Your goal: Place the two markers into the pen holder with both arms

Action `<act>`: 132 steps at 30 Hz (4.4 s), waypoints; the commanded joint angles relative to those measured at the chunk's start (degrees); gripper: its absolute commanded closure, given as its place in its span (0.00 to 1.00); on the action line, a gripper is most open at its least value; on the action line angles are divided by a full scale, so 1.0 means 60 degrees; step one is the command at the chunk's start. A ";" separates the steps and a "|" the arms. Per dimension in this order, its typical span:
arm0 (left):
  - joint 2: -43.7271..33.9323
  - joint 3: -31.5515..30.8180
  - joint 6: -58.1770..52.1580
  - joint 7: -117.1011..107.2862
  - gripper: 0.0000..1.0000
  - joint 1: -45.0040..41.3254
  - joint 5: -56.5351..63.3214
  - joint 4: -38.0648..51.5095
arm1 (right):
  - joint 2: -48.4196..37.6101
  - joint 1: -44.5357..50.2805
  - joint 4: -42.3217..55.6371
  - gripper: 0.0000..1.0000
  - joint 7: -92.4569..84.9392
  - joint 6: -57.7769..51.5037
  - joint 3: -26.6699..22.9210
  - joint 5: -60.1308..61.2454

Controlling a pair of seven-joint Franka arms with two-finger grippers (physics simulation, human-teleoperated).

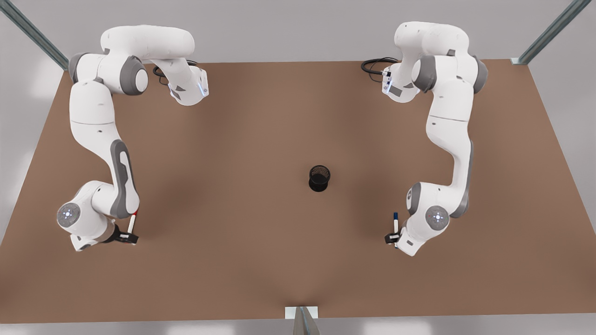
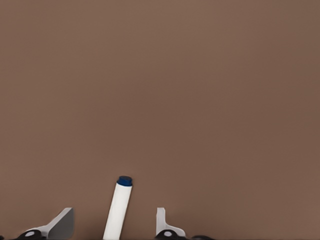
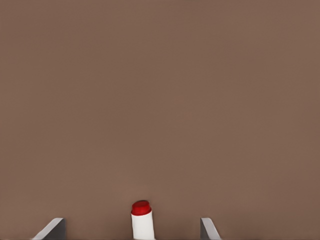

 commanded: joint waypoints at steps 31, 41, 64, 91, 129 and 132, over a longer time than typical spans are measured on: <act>0.0317 -0.0044 0.0177 0.1789 0.72 0.0012 -0.0012 0.0115 | -0.0406 -0.0138 -0.1052 0.72 -0.0912 0.0608 0.0088 0.0058; -0.1059 -0.0249 -0.2810 0.1570 0.79 -0.0002 -0.0071 0.0671 | -0.2500 0.0082 -0.0905 0.79 -0.0033 -0.0198 0.1728 0.0029; -0.6173 -0.2739 0.3428 1.5278 0.79 -0.1335 -0.9898 -0.5114 | -0.2412 0.0111 -0.0583 0.79 -0.0150 -0.0139 0.1948 -0.0015; -0.5382 -0.2695 0.4513 2.1872 0.79 -0.1863 -1.4822 -0.6243 | -0.2280 0.0053 -0.0480 0.79 -0.0692 -0.0110 0.1934 -0.0015; -0.6715 0.0425 -0.6869 0.2053 0.00 0.0730 -0.0378 -0.0237 | -0.2969 0.3773 0.0692 0.78 0.6748 0.0798 0.4292 -0.2504; -0.6319 0.0425 -0.6825 0.1951 0.00 0.0730 -0.0378 -0.0237 | -0.3057 0.4842 0.0560 0.78 0.9325 0.1501 0.4395 -0.4275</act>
